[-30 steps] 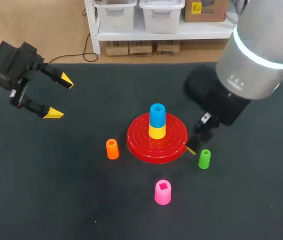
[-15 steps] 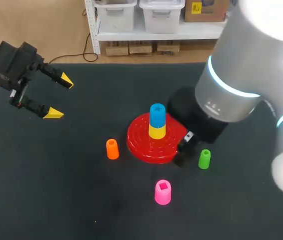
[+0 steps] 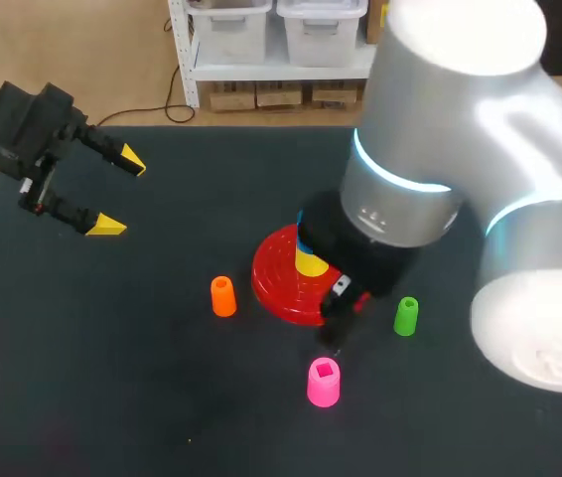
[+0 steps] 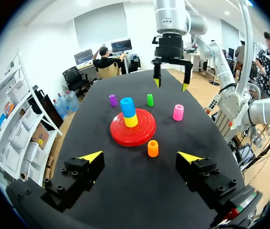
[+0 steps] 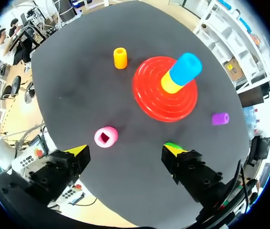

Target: Pick up and stack the cylinders on the red base in this order: pink,purple,orange,green

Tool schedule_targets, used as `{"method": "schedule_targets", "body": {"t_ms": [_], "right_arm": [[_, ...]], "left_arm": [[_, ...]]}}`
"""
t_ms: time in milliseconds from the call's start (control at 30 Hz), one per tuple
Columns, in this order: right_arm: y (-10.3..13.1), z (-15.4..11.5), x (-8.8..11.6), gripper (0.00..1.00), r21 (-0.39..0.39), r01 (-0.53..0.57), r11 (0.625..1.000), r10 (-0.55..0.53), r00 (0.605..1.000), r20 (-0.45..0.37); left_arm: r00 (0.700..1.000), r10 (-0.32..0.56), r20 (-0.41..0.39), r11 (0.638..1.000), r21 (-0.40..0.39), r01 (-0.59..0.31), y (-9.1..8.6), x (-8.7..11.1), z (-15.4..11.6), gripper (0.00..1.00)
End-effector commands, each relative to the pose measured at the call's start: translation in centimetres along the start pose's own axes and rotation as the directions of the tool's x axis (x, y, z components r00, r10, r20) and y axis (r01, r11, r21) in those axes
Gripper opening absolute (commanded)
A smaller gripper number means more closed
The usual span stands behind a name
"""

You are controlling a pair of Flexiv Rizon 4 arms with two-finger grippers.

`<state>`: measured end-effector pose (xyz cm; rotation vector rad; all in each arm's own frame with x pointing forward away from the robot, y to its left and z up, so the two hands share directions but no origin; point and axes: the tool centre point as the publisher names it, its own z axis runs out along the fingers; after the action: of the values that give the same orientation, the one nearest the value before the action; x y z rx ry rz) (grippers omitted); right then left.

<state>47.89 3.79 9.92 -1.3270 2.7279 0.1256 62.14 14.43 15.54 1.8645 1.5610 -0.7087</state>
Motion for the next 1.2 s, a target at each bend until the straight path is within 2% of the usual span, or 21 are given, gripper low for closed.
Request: {"method": "schedule_targets", "body": {"t_ms": [33,200,300,533,700,1033,1200], "right_arm": [[1.3,-0.5,0.6,1.00,0.001,-0.013,1.000,0.013,1.000,0.017],[2.4,-0.8,0.8,1.00,0.031,-0.002,1.000,0.001,1.000,0.024],[3.0,-0.1,1.3,1.00,0.045,0.020,0.999,-0.020,1.000,0.004],[3.9,1.0,2.2,1.00,0.012,0.058,0.998,-0.058,0.998,0.006],[3.9,1.8,2.1,1.00,0.018,0.059,0.998,-0.060,0.998,0.008],[5.4,3.2,1.0,1.00,0.029,0.122,0.992,-0.121,0.992,-0.038],[5.4,3.8,0.9,1.00,0.035,0.140,0.989,-0.138,0.989,-0.054]], "left_arm": [[1.000,0.001,0.001,1.000,0.001,-0.001,0.1,0.1,0.0,1.00],[1.000,0.001,0.001,1.000,0.001,-0.001,0.1,0.1,0.0,1.00],[1.000,0.001,0.001,1.000,0.001,-0.001,0.1,0.1,0.0,1.00],[1.000,0.001,0.001,1.000,0.001,-0.001,0.1,0.1,0.0,1.00],[1.000,0.001,0.001,1.000,0.001,-0.001,0.1,0.1,0.0,1.00],[1.000,0.001,0.001,1.000,0.001,-0.001,0.1,0.1,0.0,1.00],[1.000,0.001,0.001,1.000,0.001,-0.001,0.1,0.1,0.0,1.00]]}}
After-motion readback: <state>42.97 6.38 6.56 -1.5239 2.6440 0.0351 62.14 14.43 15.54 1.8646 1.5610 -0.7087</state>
